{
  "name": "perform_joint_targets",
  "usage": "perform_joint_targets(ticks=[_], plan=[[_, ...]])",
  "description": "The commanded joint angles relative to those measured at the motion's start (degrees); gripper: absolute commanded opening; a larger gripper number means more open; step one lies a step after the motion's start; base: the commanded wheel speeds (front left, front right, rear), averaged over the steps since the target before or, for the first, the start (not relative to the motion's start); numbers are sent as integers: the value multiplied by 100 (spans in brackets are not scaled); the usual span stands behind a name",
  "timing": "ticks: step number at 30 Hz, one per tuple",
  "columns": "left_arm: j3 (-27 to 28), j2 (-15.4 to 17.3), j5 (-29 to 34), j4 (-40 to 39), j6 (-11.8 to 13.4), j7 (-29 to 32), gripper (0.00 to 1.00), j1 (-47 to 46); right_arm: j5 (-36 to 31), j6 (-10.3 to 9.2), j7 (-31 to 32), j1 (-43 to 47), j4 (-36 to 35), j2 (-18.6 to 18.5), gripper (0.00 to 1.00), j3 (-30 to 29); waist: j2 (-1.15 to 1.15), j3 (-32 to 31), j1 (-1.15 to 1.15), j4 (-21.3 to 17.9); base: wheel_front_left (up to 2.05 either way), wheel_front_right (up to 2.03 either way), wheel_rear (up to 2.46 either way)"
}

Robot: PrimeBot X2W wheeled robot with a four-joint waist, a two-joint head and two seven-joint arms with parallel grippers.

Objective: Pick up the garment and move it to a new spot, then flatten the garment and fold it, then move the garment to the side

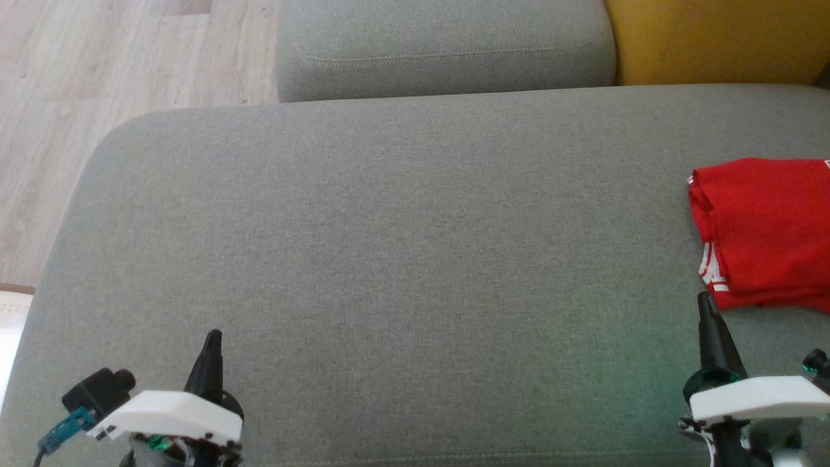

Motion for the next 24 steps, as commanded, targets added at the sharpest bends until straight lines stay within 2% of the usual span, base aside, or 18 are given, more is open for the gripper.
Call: perform_joint_targets(ticks=[1, 24], plan=[[205, 18, -188, -146, -55, 30, 0, -382, 212, 18, 21, -341, -146, -113, 0, 22, 0, 3, 0, -1, 0, 0, 0], [597, -105, -1566, -76, -337, 354, 0, -553, 1681, 25, 130, -589, 142, -125, 0, -36, 0, 35, 0, -15, 0, 0, 0]])
